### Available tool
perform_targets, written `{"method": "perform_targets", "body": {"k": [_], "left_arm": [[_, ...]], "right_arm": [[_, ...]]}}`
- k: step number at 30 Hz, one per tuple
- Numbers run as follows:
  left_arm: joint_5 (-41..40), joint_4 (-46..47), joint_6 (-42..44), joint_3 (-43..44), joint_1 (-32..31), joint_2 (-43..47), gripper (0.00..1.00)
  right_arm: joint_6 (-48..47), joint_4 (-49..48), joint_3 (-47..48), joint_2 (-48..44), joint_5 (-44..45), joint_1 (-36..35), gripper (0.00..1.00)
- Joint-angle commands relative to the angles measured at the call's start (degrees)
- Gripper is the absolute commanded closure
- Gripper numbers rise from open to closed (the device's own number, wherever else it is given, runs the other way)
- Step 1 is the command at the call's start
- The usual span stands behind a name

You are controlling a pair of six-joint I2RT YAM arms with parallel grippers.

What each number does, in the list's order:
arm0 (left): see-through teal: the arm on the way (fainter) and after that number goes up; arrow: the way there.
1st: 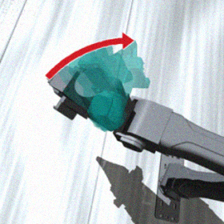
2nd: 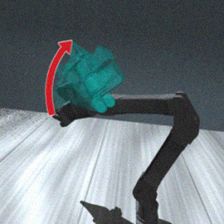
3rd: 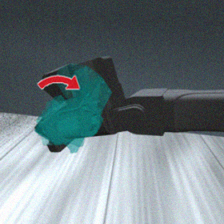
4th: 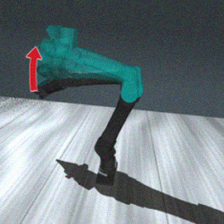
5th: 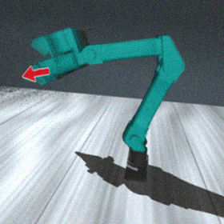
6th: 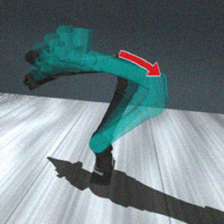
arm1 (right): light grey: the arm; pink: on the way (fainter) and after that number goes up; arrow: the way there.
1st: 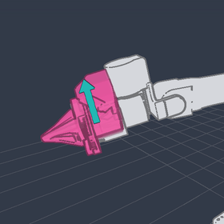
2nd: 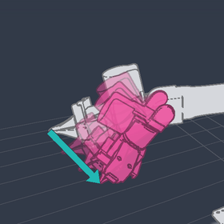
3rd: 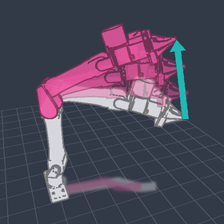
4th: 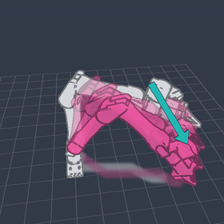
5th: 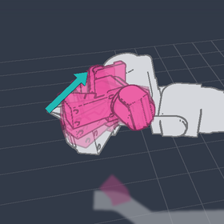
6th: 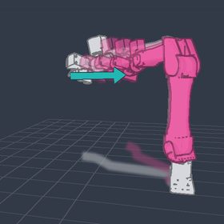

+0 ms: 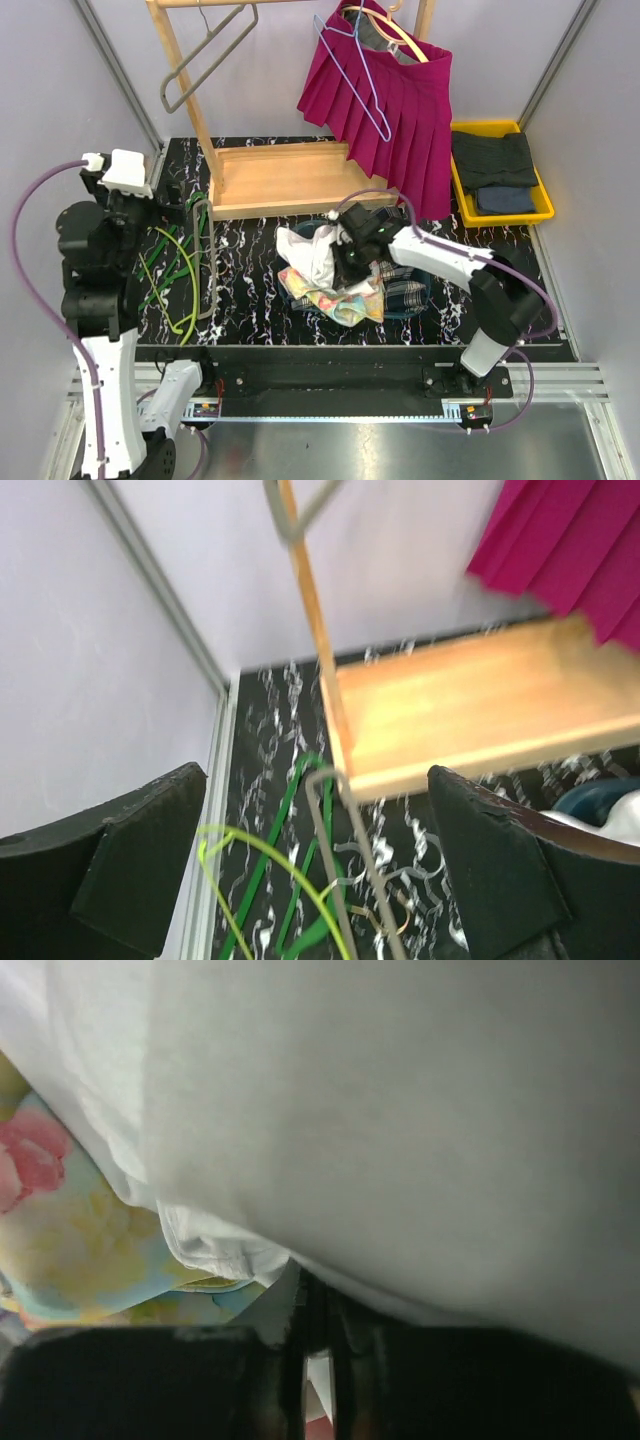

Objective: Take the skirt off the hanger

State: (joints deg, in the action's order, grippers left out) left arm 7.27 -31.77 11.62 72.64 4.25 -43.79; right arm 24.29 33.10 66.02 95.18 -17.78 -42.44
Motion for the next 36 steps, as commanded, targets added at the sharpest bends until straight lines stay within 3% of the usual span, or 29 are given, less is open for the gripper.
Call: {"method": "perform_targets", "body": {"k": [1,4,5,7,8,11,12,19,24,25,28,29,31,34,36], "left_arm": [[4.95,-0.84,-2.48,5.75,0.23,0.28,0.01],[5.56,-0.84,-2.13,7.69,0.23,0.20,0.01],[5.56,-0.75,-2.04,7.95,0.23,0.37,0.01],[5.74,-0.75,-1.86,8.22,0.23,0.55,0.01],[5.83,-0.66,-1.60,8.30,0.14,0.64,0.01],[5.92,-0.40,-1.60,8.66,0.23,1.08,0.01],[6.00,-0.22,-1.51,8.74,0.23,1.34,0.01],[6.79,-0.31,-1.16,11.73,0.23,0.46,0.01],[7.41,-0.31,-1.42,12.61,0.23,0.81,0.01],[7.93,-0.31,-1.68,12.61,0.32,0.81,0.01],[8.55,-0.40,-3.00,12.53,0.23,0.81,0.01],[8.55,-0.40,-3.44,12.44,0.23,0.90,0.01],[8.99,-0.49,-4.50,11.74,0.23,1.25,0.01],[9.69,-0.49,-4.85,8.76,0.23,2.48,0.01],[9.78,-0.49,-4.76,7.61,0.23,3.27,0.01]], "right_arm": [[-2.85,7.59,-0.01,4.14,6.17,-6.42,0.66],[-2.41,8.03,-0.01,0.04,9.86,-7.40,0.48],[-2.06,8.38,0.34,-1.47,12.22,-7.40,0.34],[-1.80,10.05,2.43,-7.42,13.73,-7.40,0.19],[-1.18,10.57,3.40,-9.55,15.13,-7.40,0.01],[-1.35,14.43,12.09,-16.15,14.62,-7.40,0.00],[-1.62,17.84,19.16,-16.95,14.44,-7.40,0.00],[-6.00,34.82,52.77,-11.08,16.80,-7.31,0.00],[-11.36,41.87,74.72,-2.48,28.30,-7.22,0.00],[-14.94,41.78,78.09,-0.89,36.33,-6.87,0.00],[-18.04,33.72,84.09,1.50,40.10,1.26,0.00],[-19.36,26.73,83.49,1.42,43.85,2.61,0.00],[-25.59,17.83,78.23,-0.25,51.49,3.41,0.00],[-34.71,-8.82,66.20,-3.50,53.37,3.41,0.00],[-38.25,-16.90,60.64,-4.12,52.77,3.94,0.00]]}}
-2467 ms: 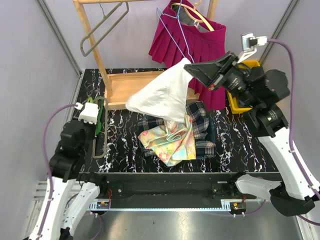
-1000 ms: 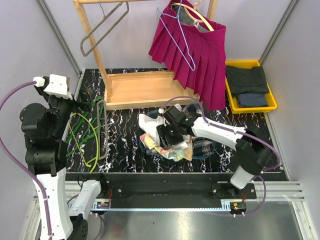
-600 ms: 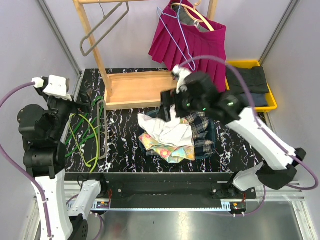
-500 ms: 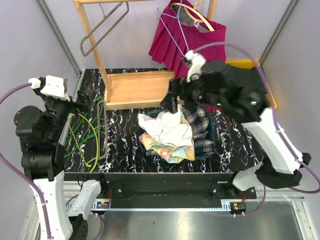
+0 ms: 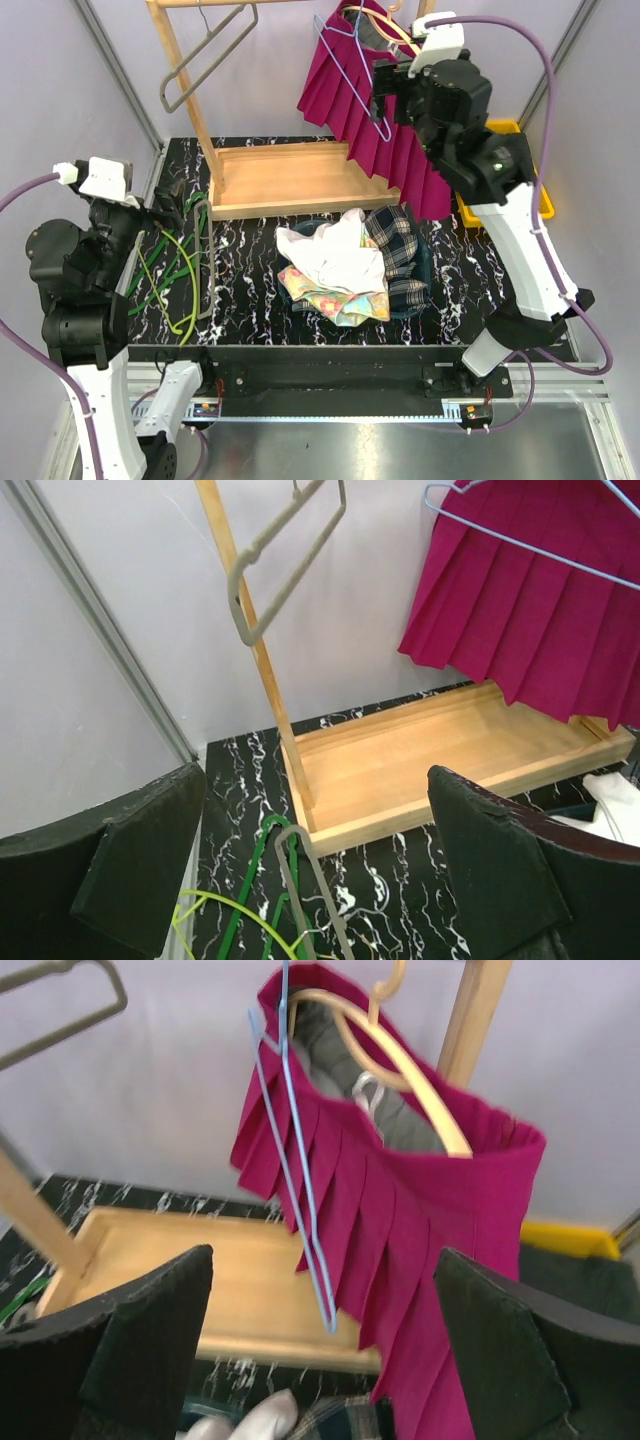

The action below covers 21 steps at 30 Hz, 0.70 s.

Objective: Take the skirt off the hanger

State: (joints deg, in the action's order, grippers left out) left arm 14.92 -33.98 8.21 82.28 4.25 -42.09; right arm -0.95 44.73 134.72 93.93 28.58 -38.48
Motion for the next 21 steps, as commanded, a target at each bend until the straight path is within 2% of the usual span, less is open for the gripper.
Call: {"method": "perform_targets", "body": {"k": [1,7,10,15,21], "left_arm": [[2.22,1.89,-1.44,-3.08,0.23,1.92,0.01],[1.52,3.30,-1.09,-7.39,0.23,3.76,0.01],[1.17,3.83,-1.09,-8.62,0.23,3.85,0.01],[0.55,4.53,-0.91,-9.24,0.23,3.68,0.01],[-0.41,4.62,0.93,-9.33,0.23,4.20,0.01]], "right_arm": [[-14.42,-33.00,-8.67,-2.70,3.62,0.42,0.00],[-20.31,-41.28,-6.75,2.48,0.51,5.16,0.00],[-19.54,-43.85,-5.26,4.76,-1.06,8.94,0.00],[-14.70,-37.88,5.35,12.83,-3.79,12.72,0.02],[-12.68,-36.73,6.35,16.81,-5.20,13.43,0.05]]}}
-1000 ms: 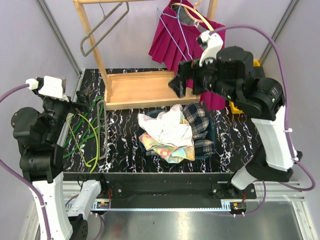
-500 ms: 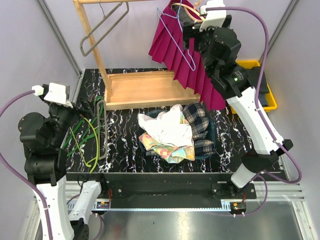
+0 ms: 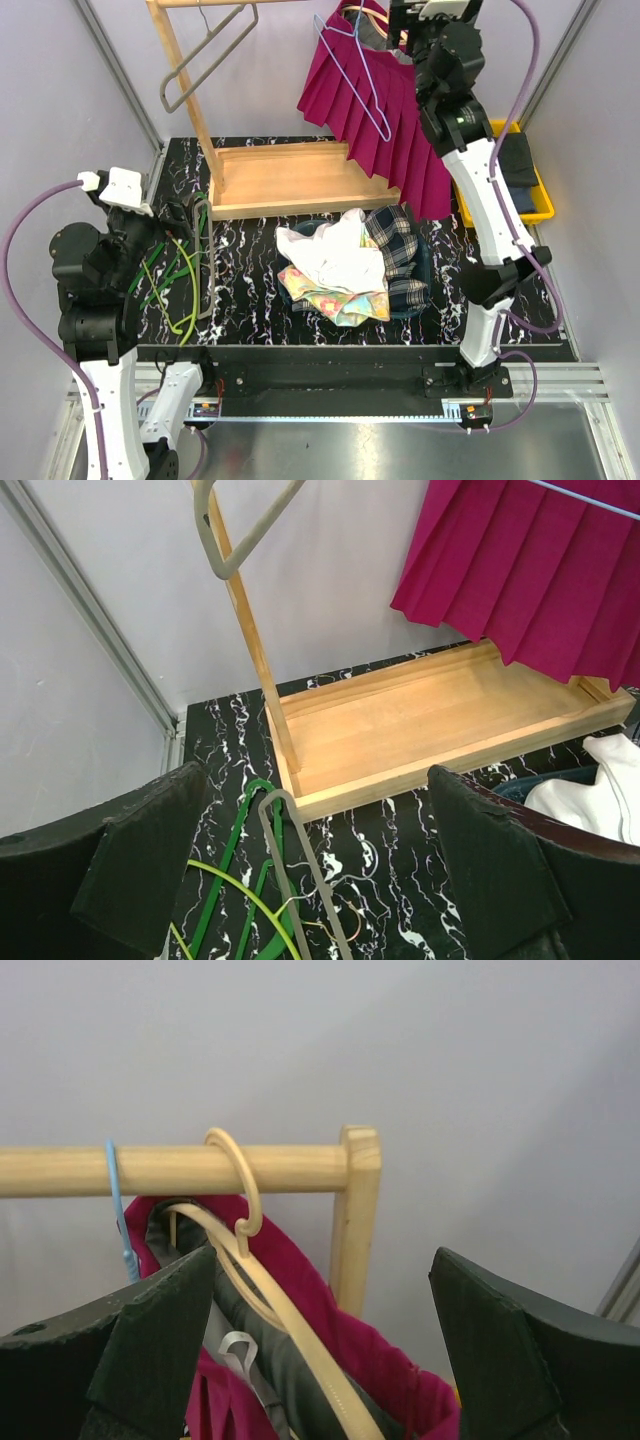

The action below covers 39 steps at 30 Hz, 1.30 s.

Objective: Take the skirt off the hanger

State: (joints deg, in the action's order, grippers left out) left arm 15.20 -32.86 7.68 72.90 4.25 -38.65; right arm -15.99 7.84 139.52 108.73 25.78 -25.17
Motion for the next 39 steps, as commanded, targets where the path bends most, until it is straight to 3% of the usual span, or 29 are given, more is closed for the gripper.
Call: {"method": "perform_targets", "body": {"k": [1,17,22,32,37,39], "left_arm": [[-0.87,3.51,1.72,0.05,0.23,0.95,0.01],[-1.23,4.56,2.16,0.22,0.23,1.21,0.01],[-2.37,5.26,2.33,0.22,0.23,1.21,0.01],[-2.63,6.05,2.25,-0.92,0.23,1.74,0.01],[-2.19,6.32,1.55,-1.01,0.32,1.92,0.01],[-2.28,6.32,1.63,-1.19,0.23,2.18,0.01]], "right_arm": [[2.45,0.60,1.37,2.28,-2.92,0.21,0.06],[4.90,2.88,-2.42,4.56,-4.86,2.58,0.12],[10.44,10.17,3.55,8.07,-10.65,2.58,0.29],[18.62,12.12,0.23,3.69,-23.56,2.58,0.55],[20.82,11.68,-0.22,2.19,-25.60,2.49,0.55],[20.82,11.24,0.74,2.45,-25.60,2.49,0.50]]}}
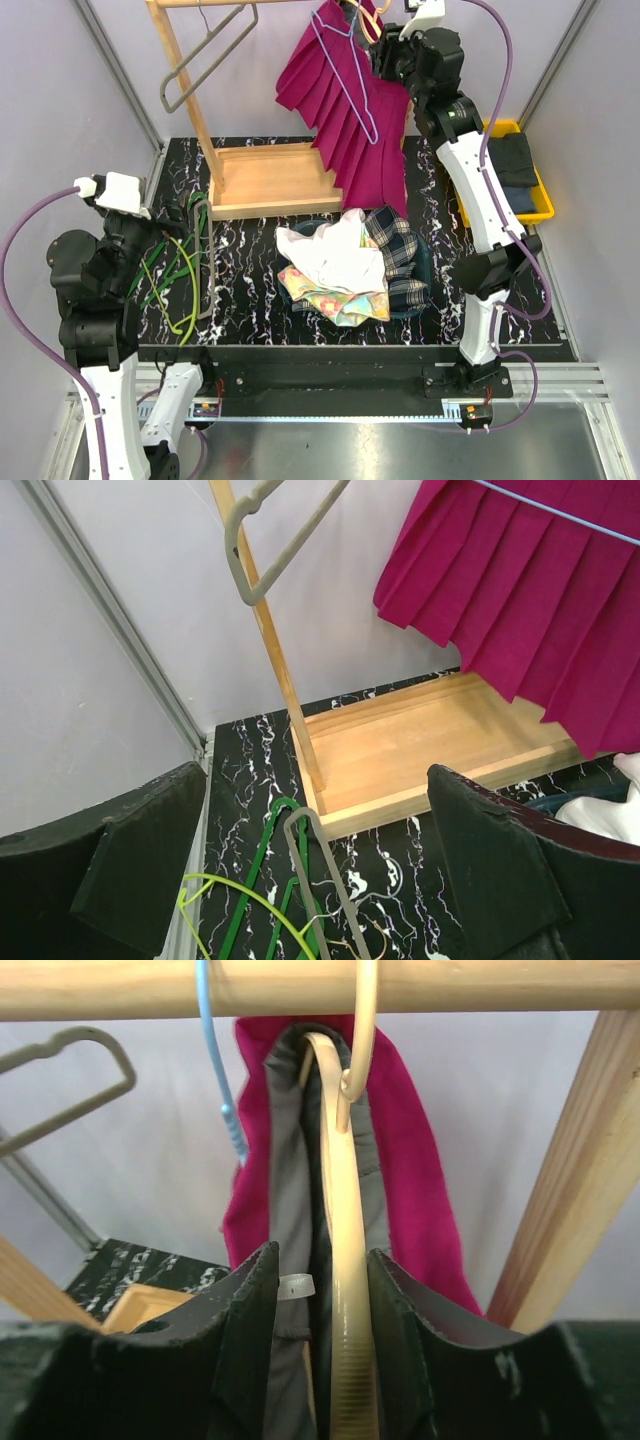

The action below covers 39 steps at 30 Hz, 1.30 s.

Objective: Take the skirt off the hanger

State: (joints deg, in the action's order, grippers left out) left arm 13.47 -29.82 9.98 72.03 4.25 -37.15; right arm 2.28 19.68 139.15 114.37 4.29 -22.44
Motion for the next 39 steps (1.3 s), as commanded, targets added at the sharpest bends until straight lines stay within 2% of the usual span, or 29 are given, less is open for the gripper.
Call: {"method": "perform_targets", "body": {"k": [1,13,25,28,32,37,39], "left_arm": [[-0.55,3.28,-0.66,-0.48,0.23,0.76,0.01],[-1.79,3.28,0.04,-1.10,0.23,1.90,0.01],[-2.49,3.63,-0.05,-1.28,0.23,2.34,0.01],[-2.66,3.90,-0.13,-1.28,0.23,2.43,0.01],[-2.84,4.16,-0.13,-1.28,0.32,2.52,0.01],[-3.02,4.25,-0.05,-1.10,0.23,2.69,0.01],[-3.28,4.34,-0.05,-1.01,0.23,2.69,0.01]], "right_arm": [[2.46,-0.61,1.82,-2.40,-4.12,-0.15,0.50],[1.32,1.32,13.69,6.65,-4.12,-0.15,0.49],[0.53,1.68,12.37,6.92,-4.03,0.29,0.51],[1.23,1.85,12.02,6.83,-4.21,0.46,0.54],[3.16,2.29,11.67,6.57,-6.49,0.99,0.67],[3.25,2.99,11.14,6.39,-6.41,0.99,0.90],[3.43,3.08,11.05,6.22,-6.23,0.99,0.95]]}}
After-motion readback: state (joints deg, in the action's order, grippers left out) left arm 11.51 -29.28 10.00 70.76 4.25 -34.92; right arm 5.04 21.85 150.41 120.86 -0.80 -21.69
